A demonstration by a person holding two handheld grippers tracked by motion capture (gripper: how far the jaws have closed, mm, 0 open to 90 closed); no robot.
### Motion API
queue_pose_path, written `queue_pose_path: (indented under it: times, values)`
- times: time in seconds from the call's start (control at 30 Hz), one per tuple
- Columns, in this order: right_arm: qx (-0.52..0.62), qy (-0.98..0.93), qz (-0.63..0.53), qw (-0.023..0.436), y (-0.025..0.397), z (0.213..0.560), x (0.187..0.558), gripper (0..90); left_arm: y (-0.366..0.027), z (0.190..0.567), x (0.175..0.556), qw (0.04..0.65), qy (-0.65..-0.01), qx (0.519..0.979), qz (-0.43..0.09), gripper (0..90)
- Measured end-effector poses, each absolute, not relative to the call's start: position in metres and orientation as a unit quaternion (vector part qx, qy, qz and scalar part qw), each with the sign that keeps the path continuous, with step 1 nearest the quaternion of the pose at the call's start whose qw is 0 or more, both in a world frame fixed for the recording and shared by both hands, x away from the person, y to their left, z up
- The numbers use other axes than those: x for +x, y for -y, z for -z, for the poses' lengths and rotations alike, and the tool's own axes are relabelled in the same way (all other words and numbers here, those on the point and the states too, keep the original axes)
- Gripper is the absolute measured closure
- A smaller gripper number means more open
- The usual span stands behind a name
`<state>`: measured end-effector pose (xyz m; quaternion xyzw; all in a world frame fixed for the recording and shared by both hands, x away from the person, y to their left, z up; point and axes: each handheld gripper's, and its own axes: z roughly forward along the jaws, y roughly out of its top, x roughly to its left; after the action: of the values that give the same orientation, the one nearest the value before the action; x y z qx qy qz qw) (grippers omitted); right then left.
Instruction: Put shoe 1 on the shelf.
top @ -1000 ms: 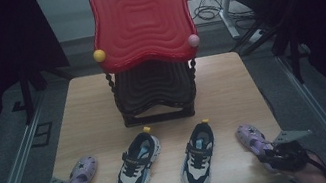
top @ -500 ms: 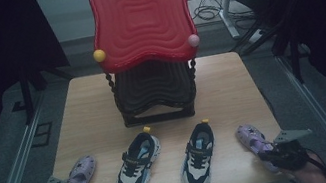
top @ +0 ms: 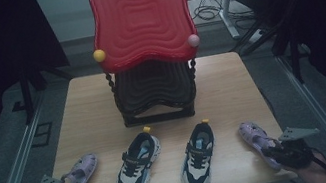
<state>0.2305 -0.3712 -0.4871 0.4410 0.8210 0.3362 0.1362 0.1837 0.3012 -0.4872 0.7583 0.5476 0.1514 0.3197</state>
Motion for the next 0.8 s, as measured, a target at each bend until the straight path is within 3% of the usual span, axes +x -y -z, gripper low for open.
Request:
queue_pose_path:
  times: [0.8]
  values:
    - [0.439,-0.797,-0.382,0.164,0.37,0.468,0.231,85.2,-0.296,0.459,0.189,0.403,-0.529,0.729,-0.165,86.9]
